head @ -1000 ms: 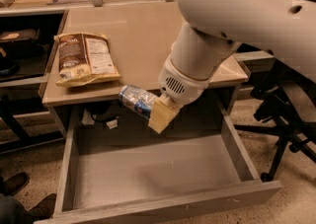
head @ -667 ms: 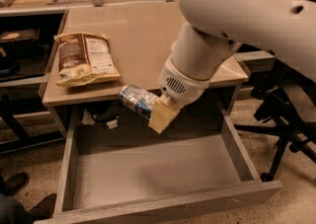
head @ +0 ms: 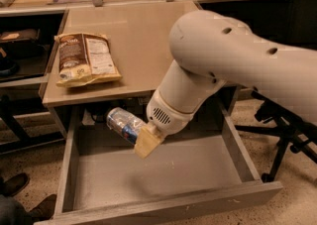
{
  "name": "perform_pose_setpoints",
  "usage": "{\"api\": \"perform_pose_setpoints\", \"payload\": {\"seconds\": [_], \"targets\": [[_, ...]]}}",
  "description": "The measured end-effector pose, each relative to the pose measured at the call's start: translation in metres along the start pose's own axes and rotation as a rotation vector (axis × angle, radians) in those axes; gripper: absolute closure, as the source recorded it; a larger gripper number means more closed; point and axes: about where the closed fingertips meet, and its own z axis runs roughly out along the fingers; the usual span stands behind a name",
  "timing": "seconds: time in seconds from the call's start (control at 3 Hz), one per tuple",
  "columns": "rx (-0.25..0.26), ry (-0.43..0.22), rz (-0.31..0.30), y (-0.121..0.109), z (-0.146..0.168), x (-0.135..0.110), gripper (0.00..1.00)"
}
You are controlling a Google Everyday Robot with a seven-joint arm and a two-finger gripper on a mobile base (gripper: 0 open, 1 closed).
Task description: Place redbull can into top drawer
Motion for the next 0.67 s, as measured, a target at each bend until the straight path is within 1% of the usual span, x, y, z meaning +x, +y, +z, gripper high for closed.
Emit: {"api": "perform_pose_setpoints", "payload": {"seconds": [0.33, 0.67], "targets": [[-0.070, -0.001, 0.036, 0.0115, 0.0351, 0.0112, 1.00], [-0.070, -0.002, 0.036, 0.0115, 0.0352, 0.0112, 1.00]]}}
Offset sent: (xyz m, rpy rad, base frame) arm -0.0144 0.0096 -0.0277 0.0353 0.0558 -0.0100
